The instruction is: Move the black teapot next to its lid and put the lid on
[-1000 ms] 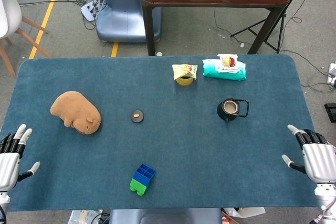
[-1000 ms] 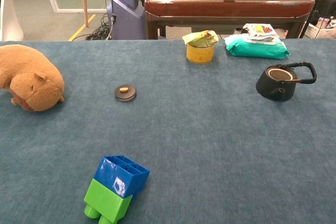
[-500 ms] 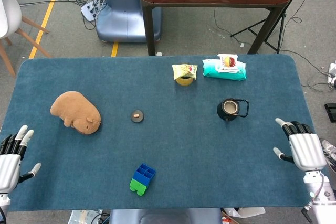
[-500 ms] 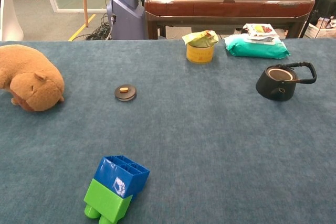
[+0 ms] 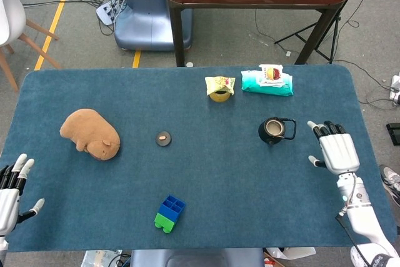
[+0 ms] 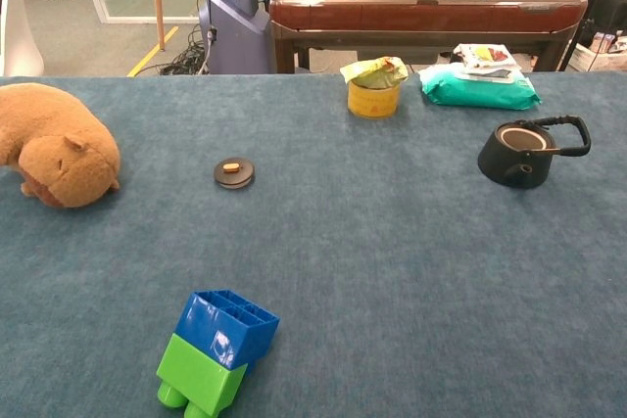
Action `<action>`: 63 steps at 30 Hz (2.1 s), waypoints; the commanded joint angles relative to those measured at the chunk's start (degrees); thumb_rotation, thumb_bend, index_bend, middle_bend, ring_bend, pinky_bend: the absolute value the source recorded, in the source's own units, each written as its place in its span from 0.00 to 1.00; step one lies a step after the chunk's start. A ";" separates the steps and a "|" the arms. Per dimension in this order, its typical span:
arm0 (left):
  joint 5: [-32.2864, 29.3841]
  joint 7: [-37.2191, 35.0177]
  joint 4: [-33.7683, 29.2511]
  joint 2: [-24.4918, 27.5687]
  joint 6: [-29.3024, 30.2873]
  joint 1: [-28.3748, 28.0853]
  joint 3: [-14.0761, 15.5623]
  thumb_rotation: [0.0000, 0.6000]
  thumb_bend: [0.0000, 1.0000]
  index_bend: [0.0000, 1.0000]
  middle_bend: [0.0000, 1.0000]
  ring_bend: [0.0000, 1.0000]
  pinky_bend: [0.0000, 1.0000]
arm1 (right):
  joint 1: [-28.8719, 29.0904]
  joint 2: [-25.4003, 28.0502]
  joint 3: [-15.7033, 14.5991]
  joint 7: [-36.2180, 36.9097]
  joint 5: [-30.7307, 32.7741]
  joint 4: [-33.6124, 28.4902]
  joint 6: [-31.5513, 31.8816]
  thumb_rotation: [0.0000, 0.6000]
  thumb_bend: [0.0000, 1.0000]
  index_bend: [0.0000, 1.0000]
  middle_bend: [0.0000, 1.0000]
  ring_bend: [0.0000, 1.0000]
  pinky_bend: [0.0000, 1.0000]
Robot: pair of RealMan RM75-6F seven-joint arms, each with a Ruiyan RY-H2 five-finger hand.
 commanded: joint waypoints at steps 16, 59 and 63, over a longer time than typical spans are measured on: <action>-0.94 -0.10 0.12 0.46 -0.65 0.30 -0.37 1.00 0.21 0.00 0.01 0.06 0.03 | 8.68 -12.49 1.68 -1.15 5.42 21.97 -8.28 1.00 0.04 0.24 0.29 0.14 0.24; -0.25 -0.30 0.35 0.70 -1.03 0.33 -0.32 1.00 0.21 0.00 0.01 0.06 0.03 | 20.89 -22.18 -0.08 0.25 -3.68 33.57 -6.46 1.00 0.35 0.36 0.29 0.14 0.23; -0.52 -0.75 0.64 0.62 -0.64 0.74 -0.29 1.00 0.21 0.00 0.01 0.06 0.03 | 21.58 -22.01 0.33 -1.18 -2.97 32.35 -7.37 1.00 0.39 0.52 0.32 0.14 0.23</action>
